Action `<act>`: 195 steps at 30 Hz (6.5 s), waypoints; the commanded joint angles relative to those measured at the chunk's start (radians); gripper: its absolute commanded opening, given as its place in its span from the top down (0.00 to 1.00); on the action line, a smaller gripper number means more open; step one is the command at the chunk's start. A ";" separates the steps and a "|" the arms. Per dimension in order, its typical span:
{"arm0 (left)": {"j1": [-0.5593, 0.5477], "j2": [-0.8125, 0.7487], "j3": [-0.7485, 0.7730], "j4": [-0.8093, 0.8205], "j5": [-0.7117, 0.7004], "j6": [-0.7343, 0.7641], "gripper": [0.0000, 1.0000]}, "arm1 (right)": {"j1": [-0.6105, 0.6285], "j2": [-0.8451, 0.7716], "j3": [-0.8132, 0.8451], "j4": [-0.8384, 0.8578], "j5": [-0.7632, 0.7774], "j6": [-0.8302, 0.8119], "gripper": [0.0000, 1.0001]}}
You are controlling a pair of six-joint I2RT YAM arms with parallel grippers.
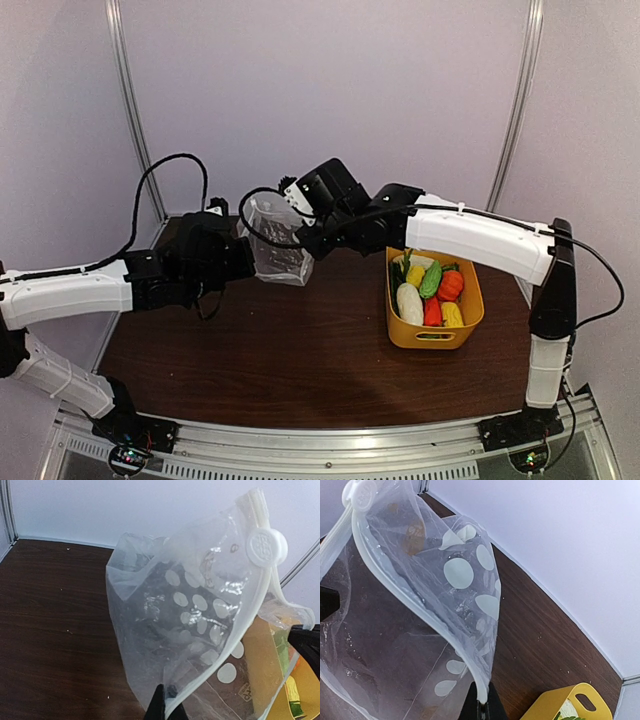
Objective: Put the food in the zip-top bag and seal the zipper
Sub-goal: Adjust the zipper food storage bag at the center of the board, then pick up the fake vegetable from the bin, then place the fake vegetable in the zipper food storage bag.
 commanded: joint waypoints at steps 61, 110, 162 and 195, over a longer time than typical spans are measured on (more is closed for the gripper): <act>-0.012 0.487 0.668 -0.658 0.227 0.744 1.00 | -0.729 -0.154 -0.479 -0.140 -0.413 -0.029 0.32; 0.174 0.371 0.406 -0.051 0.720 0.464 1.00 | -0.731 -0.265 -0.573 -0.209 -0.680 0.005 0.28; 0.189 0.382 0.466 -0.042 0.831 0.394 1.00 | -0.672 -0.507 -0.542 -0.053 -1.081 -0.077 0.90; 0.166 0.410 0.614 -0.090 1.076 -0.002 1.00 | -0.124 -0.258 -0.026 0.118 -0.949 -0.464 0.94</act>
